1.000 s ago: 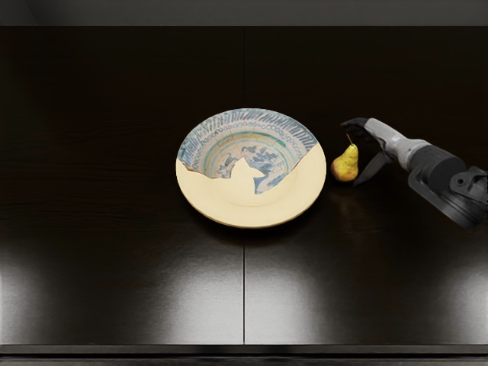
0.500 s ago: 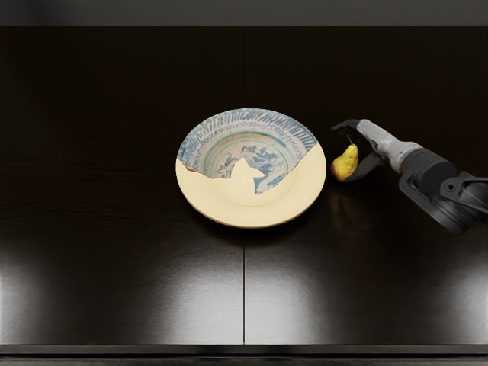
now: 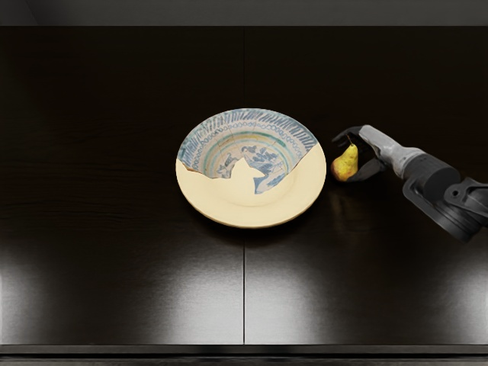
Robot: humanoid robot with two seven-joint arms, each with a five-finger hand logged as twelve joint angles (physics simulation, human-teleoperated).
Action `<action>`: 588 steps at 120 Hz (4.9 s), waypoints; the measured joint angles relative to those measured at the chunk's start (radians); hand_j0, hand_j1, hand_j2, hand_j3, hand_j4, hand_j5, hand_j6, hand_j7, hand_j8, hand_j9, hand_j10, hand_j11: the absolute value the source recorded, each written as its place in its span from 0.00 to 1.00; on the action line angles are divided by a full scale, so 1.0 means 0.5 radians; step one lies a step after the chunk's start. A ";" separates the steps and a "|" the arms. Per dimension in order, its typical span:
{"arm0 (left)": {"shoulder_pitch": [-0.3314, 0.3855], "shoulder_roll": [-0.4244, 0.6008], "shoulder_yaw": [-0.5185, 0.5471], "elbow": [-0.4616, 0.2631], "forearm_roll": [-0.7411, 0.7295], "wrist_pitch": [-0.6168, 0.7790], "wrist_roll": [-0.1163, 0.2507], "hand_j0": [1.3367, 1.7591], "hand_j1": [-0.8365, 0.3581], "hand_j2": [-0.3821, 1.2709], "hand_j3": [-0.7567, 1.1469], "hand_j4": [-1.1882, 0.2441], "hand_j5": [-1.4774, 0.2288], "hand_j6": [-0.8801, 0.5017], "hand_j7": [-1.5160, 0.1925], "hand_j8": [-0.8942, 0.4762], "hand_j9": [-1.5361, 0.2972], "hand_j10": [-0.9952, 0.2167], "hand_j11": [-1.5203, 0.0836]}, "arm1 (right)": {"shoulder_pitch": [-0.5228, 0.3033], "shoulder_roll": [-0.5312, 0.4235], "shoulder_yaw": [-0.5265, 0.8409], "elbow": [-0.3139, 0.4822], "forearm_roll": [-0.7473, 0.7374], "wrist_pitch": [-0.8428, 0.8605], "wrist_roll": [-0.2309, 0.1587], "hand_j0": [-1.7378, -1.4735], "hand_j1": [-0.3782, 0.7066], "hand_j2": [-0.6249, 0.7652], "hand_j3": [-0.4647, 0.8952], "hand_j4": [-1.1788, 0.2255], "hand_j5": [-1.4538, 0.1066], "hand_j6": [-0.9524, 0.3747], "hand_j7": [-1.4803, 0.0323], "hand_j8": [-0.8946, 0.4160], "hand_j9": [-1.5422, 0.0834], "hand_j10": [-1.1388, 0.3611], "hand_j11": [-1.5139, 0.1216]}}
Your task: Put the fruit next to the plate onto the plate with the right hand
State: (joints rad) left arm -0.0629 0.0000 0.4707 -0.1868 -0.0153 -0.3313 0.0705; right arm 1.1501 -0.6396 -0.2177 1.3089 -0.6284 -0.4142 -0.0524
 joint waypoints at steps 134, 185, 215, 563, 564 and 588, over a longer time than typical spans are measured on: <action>0.000 0.000 -0.002 0.000 0.000 0.000 0.000 0.76 0.99 0.23 0.40 0.83 0.87 0.64 0.89 0.65 0.84 0.82 0.95 | -0.045 0.002 -0.001 0.017 -0.045 -0.041 0.005 0.32 0.74 0.70 0.34 0.42 0.47 0.40 0.49 0.38 0.49 0.38 0.47; 0.000 0.000 0.000 -0.001 0.000 0.000 0.000 0.76 0.99 0.23 0.40 0.83 0.87 0.64 0.89 0.65 0.84 0.82 0.95 | -0.043 0.000 0.004 0.014 -0.065 -0.042 0.006 0.31 0.64 0.74 0.34 0.36 0.41 0.33 0.42 0.32 0.43 0.32 0.41; 0.000 0.000 0.000 0.000 0.000 0.000 0.000 0.76 0.99 0.23 0.40 0.83 0.87 0.64 0.89 0.65 0.84 0.82 0.95 | -0.042 -0.003 0.008 0.017 -0.063 -0.038 0.005 0.31 0.62 0.73 0.34 0.35 0.36 0.34 0.39 0.34 0.40 0.33 0.38; 0.015 0.000 -0.003 0.002 0.000 0.000 0.000 0.76 0.99 0.23 0.40 0.83 0.87 0.64 0.89 0.65 0.84 0.82 0.95 | 0.222 0.128 0.777 0.469 0.435 0.446 -0.321 0.30 0.08 0.46 0.34 0.80 0.88 0.68 0.93 0.64 0.90 0.72 0.88; 0.015 0.000 -0.003 0.002 0.000 0.000 0.000 0.76 0.99 0.23 0.40 0.83 0.87 0.64 0.89 0.65 0.84 0.82 0.95 | 0.208 0.115 0.797 0.475 0.452 0.479 -0.320 0.30 0.08 0.46 0.34 0.80 0.89 0.68 0.93 0.65 0.91 0.72 0.88; 0.015 0.000 -0.003 0.002 0.000 0.000 0.000 0.76 0.99 0.23 0.40 0.83 0.87 0.64 0.89 0.65 0.84 0.82 0.95 | 0.014 -0.218 1.031 0.538 1.019 1.407 -0.322 0.30 0.07 0.45 0.34 0.81 0.90 0.69 0.95 0.65 0.92 0.73 0.89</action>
State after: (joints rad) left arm -0.0552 0.0000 0.4693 -0.1856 -0.0153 -0.3313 0.0704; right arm 1.1571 -0.7484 0.2980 1.5777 -0.1187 0.2895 -0.2133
